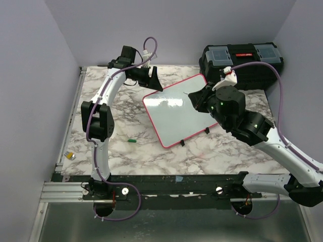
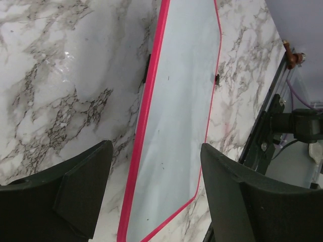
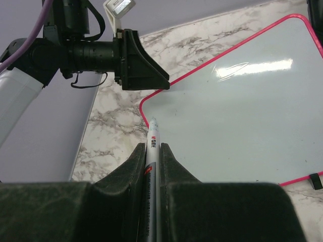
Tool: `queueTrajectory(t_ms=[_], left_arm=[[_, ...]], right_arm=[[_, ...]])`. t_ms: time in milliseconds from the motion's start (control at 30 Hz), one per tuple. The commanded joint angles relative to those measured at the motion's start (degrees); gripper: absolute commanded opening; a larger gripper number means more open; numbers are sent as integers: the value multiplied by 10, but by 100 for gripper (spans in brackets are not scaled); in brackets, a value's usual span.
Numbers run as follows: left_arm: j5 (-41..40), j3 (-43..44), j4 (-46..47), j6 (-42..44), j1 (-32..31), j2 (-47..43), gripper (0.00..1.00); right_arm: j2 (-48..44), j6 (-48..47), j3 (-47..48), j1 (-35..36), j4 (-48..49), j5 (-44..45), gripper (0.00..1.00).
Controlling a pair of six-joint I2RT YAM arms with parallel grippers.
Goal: Write a sentence on the whiteboard
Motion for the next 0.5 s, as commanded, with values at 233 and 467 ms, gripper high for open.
queueTrajectory(t_ms=[233,467], left_arm=[[71,-36,24,-23,3,10,61],[75,-63,52,-44,3,7,54]], right_arm=[[22,-1,1,-3,7,-39,1],[17,-3,-1,-3,5,-46,1]])
